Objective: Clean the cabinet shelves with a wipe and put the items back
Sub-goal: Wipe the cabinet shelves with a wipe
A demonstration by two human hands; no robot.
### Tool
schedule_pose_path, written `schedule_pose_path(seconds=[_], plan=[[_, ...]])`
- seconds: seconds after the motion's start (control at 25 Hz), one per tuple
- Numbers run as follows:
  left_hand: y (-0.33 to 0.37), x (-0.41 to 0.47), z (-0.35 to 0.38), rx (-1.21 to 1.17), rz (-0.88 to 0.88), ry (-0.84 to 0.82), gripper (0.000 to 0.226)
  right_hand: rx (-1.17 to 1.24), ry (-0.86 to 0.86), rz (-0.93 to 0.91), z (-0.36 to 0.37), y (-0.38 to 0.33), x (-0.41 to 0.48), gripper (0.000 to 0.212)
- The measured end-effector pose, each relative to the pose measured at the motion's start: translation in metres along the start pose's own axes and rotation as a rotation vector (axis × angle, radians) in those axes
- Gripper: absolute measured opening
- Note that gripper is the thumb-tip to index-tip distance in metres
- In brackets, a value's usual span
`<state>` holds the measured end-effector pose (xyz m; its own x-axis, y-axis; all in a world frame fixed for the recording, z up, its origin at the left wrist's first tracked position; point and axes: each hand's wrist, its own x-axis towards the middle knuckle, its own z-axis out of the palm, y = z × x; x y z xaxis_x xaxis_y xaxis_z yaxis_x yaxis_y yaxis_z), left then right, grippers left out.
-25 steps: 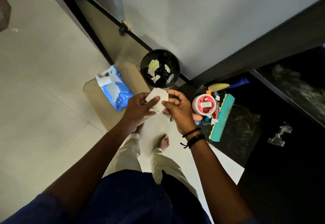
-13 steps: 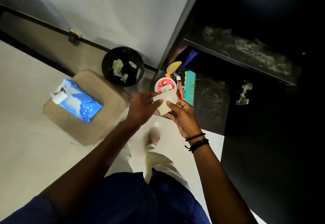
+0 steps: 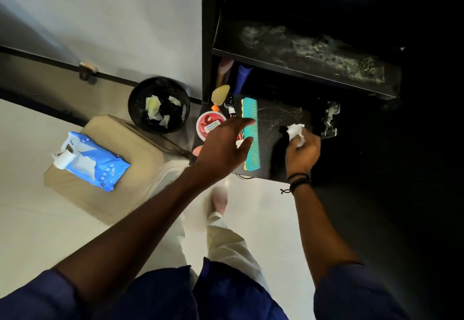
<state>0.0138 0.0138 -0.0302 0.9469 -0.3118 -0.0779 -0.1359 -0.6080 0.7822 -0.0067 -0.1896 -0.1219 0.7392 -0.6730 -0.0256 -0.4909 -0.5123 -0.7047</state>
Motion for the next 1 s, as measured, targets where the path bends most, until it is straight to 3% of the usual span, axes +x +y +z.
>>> schedule_pose_path(seconds=[0.08,0.16,0.32,0.44,0.6,0.76,0.88,1.0], plan=[[0.008,0.007,0.001,0.062,0.084,0.007,0.046,-0.248,-0.223,-0.178,0.004,0.015,0.003,0.033],[0.015,0.012,0.002,0.129,0.166,0.021,0.053,-0.398,-0.382,-0.244,0.011,0.032,0.002,0.044],[0.023,0.023,0.002,0.391,0.402,0.052,0.065,-0.449,-0.426,-0.382,0.014,0.040,-0.004,0.048],[0.034,0.033,-0.001,0.522,0.480,0.051,0.070,-0.572,-0.424,-0.487,0.010,0.044,-0.010,0.045],[0.040,0.051,-0.001,0.664,0.465,0.089,0.085,-0.522,-0.518,-0.426,0.008,0.046,-0.030,0.057],[0.038,0.057,0.000,0.806,0.423,0.098,0.110,-0.633,-0.657,-0.466,0.011,0.061,-0.019,0.071],[0.039,0.055,0.001,0.839,0.433,0.108,0.111,-0.703,-0.561,-0.316,0.025,0.049,0.038,0.076],[0.040,0.053,0.003,0.846,0.427,0.115,0.109,-0.731,-0.546,-0.153,0.048,0.022,0.094,0.069]])
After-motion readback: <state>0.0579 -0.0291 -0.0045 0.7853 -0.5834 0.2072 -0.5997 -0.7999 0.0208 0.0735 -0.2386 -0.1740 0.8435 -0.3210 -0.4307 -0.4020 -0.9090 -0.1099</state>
